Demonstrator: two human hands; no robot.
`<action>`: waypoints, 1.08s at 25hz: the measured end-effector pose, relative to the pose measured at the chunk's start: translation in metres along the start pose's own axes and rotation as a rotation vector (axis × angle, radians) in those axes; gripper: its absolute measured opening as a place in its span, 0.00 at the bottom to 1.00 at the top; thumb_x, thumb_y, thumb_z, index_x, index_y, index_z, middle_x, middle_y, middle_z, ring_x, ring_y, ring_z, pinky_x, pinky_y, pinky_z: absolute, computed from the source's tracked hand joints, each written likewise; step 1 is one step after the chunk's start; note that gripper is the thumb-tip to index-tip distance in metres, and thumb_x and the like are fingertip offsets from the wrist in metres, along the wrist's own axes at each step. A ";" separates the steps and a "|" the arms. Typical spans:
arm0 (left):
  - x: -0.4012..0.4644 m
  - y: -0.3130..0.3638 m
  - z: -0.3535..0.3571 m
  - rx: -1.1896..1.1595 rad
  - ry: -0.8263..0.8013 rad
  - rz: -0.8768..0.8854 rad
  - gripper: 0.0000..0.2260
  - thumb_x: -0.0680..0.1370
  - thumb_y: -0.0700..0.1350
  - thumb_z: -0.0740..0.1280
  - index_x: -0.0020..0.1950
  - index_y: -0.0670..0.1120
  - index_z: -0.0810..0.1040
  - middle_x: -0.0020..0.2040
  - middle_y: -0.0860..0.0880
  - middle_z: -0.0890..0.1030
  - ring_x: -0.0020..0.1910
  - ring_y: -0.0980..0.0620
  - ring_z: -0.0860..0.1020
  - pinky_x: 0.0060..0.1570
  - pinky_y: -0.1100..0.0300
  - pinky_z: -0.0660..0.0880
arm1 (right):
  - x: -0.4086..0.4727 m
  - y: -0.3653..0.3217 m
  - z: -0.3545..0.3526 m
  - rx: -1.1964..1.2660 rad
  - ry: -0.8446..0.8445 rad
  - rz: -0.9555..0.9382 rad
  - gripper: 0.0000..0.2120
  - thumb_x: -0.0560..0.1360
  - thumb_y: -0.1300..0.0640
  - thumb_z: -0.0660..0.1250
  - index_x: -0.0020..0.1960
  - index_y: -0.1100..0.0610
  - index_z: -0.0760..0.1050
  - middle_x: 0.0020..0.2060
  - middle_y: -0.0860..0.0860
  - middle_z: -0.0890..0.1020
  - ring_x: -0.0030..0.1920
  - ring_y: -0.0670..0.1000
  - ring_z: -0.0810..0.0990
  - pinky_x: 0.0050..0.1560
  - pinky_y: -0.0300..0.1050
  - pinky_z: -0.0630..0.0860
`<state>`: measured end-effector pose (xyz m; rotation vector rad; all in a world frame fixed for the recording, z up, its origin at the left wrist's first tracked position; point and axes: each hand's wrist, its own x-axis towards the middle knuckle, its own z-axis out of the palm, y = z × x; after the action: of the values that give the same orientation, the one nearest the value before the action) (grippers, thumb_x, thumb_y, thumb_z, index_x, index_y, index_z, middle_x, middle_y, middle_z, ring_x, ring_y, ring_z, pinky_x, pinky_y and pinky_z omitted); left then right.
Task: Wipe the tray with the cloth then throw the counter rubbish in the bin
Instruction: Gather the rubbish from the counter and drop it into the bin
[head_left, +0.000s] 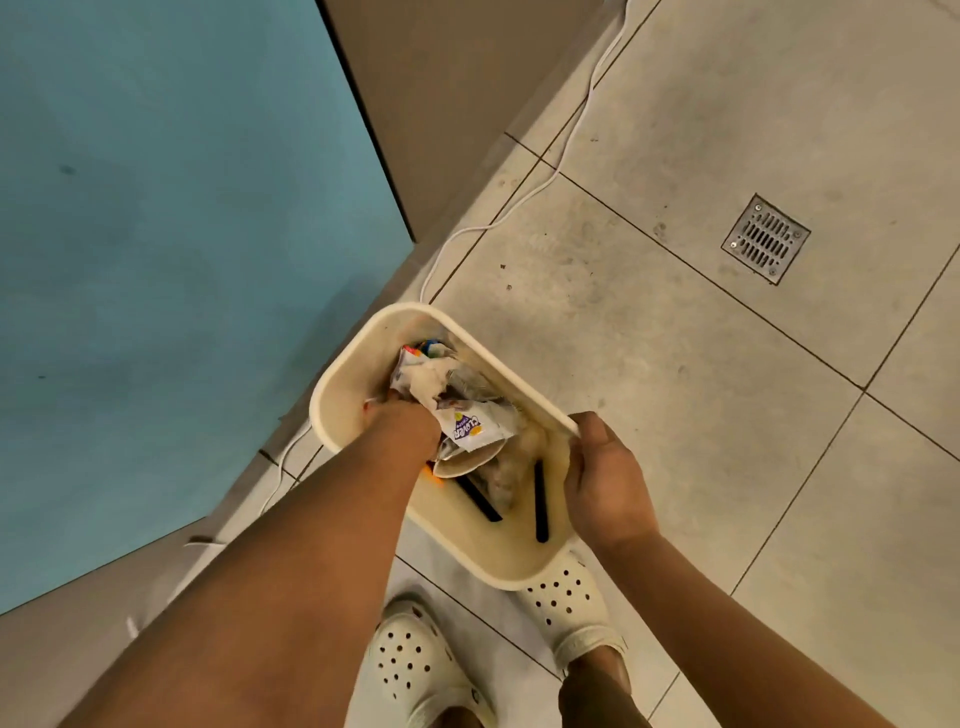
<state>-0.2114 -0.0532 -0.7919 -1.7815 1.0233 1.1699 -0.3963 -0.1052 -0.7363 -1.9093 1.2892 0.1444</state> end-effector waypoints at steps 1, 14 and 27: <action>-0.002 -0.002 -0.004 -0.037 0.029 -0.015 0.23 0.79 0.46 0.60 0.73 0.42 0.62 0.73 0.43 0.65 0.71 0.43 0.64 0.70 0.49 0.63 | 0.002 0.001 -0.001 0.003 0.002 -0.001 0.09 0.77 0.64 0.54 0.55 0.59 0.70 0.43 0.51 0.73 0.41 0.54 0.71 0.40 0.41 0.65; -0.169 -0.030 -0.014 -0.541 0.413 0.004 0.16 0.78 0.41 0.60 0.66 0.49 0.71 0.65 0.49 0.73 0.61 0.47 0.74 0.55 0.53 0.73 | -0.034 -0.053 -0.072 -0.202 -0.124 0.099 0.22 0.78 0.58 0.58 0.71 0.52 0.61 0.70 0.52 0.63 0.68 0.56 0.63 0.64 0.50 0.68; -0.522 -0.082 -0.092 -1.272 0.712 -0.016 0.13 0.77 0.43 0.64 0.62 0.50 0.76 0.61 0.51 0.78 0.56 0.49 0.78 0.59 0.61 0.71 | -0.191 -0.272 -0.281 -0.143 -0.196 -0.462 0.17 0.76 0.61 0.59 0.64 0.53 0.70 0.62 0.51 0.73 0.62 0.53 0.72 0.59 0.44 0.70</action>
<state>-0.2422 0.0070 -0.2601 -3.3595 0.5687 1.2976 -0.3551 -0.1135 -0.3029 -2.2023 0.7024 0.1830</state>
